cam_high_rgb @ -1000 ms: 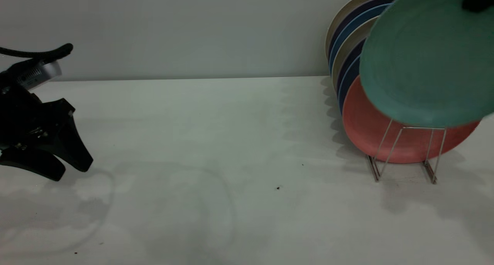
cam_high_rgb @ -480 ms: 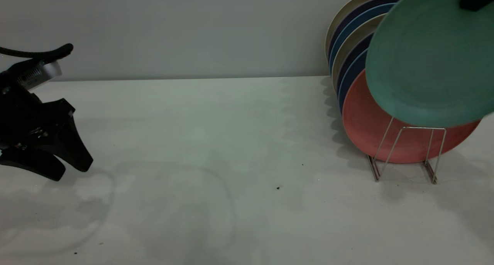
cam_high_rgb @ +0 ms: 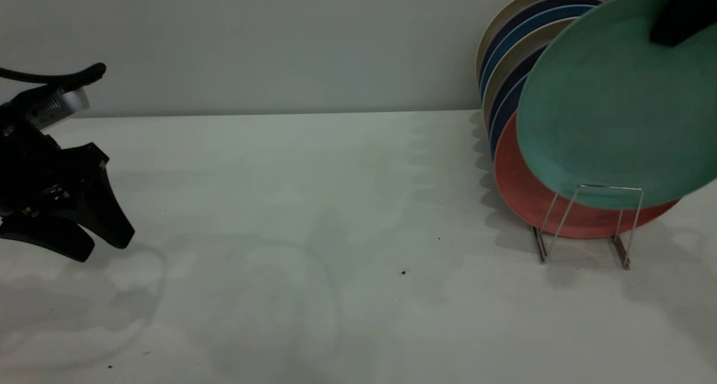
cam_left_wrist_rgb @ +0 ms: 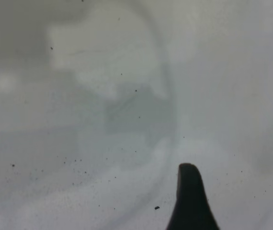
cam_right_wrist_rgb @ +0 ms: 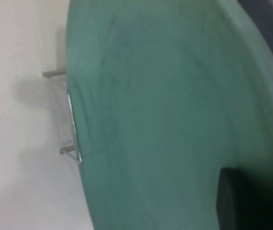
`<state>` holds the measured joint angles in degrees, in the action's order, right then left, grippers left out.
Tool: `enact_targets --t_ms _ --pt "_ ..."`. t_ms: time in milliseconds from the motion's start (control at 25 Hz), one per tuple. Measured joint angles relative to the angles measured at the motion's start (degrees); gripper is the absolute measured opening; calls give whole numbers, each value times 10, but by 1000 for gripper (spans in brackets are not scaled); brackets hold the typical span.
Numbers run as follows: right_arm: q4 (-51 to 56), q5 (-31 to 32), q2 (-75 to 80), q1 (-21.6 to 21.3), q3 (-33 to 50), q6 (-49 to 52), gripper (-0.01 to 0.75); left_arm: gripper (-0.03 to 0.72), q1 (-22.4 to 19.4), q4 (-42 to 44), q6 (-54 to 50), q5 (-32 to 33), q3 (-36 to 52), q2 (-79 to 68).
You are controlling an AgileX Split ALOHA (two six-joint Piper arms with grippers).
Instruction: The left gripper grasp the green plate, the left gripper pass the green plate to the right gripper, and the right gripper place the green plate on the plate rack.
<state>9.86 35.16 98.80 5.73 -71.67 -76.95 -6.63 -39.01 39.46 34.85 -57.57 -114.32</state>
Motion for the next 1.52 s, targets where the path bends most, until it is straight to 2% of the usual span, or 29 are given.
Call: enact_targets --t_ms 200,320,440,640,800,920,1120,1200,1360,1520 --pt "6 -14 30 0 0 0 89 539 0 0 0 -1 0 0" --pt "21 -16 41 0 0 -1 127 539 0 0 0 -1 0 0" --pt "48 -13 43 0 0 1 243 539 0 0 -1 -4 0 0" --pt "76 12 42 0 0 27 496 539 0 7 -4 -21 -1 1" --pt "79 33 26 0 0 121 626 539 0 94 -68 -7 -34 13" --pt "79 66 1 0 0 214 642 539 0 198 -156 37 -81 35" --pt "60 163 -54 0 -1 487 605 539 0 341 -256 144 -145 94" --pt "19 217 -71 0 -1 598 588 539 0 354 -267 171 -146 125" --pt "-65 324 -103 0 -1 707 563 539 0 333 -269 210 -131 194" --pt "-105 343 -170 0 6 743 555 539 0 324 -271 241 -91 278"
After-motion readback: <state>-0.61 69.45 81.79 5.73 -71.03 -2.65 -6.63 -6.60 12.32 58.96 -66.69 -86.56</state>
